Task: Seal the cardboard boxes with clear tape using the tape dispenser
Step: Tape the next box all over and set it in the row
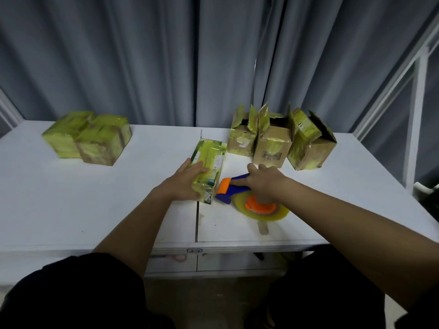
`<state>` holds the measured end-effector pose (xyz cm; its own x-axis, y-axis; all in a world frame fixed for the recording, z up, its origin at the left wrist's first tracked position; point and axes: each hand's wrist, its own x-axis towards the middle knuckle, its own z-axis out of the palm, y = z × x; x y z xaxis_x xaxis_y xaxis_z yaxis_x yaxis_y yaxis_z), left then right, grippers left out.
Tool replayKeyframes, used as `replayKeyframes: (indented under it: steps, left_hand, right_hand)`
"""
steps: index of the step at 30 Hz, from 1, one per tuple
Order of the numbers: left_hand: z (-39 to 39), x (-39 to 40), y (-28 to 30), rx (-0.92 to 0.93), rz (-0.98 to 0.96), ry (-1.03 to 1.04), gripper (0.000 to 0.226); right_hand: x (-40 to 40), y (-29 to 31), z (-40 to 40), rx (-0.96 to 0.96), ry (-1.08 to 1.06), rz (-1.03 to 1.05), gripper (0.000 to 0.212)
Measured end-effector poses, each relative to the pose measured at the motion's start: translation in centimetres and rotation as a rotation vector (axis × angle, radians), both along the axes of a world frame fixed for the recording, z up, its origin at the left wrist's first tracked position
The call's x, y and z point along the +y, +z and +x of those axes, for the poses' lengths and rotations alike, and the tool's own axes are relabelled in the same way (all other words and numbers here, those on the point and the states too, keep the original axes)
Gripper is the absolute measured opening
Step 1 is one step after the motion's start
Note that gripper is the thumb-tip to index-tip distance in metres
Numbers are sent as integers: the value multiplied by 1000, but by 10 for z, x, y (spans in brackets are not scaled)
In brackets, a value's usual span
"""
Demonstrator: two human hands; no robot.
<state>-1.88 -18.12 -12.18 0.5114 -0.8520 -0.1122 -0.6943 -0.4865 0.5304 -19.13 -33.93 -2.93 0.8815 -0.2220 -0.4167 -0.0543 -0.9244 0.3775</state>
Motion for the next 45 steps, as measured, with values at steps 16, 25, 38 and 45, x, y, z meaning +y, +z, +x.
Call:
replayKeyframes:
  steps: [16, 25, 38, 45]
  left_hand:
    - [-22, -12, -17, -310, -98, 102, 94]
    - [-14, -7, -20, -243, -113, 101, 85]
    - [-14, -7, -26, -309, -148, 109, 85]
    - [-16, -6, -24, -311, -156, 124, 84]
  right_hand:
    - [33, 11, 26, 148, -111, -124, 60]
    - [6, -11, 32, 231, -64, -57, 55]
    - [-20, -9, -7, -52, 70, 84, 63]
    - [-24, 5, -7, -185, 54, -78, 62]
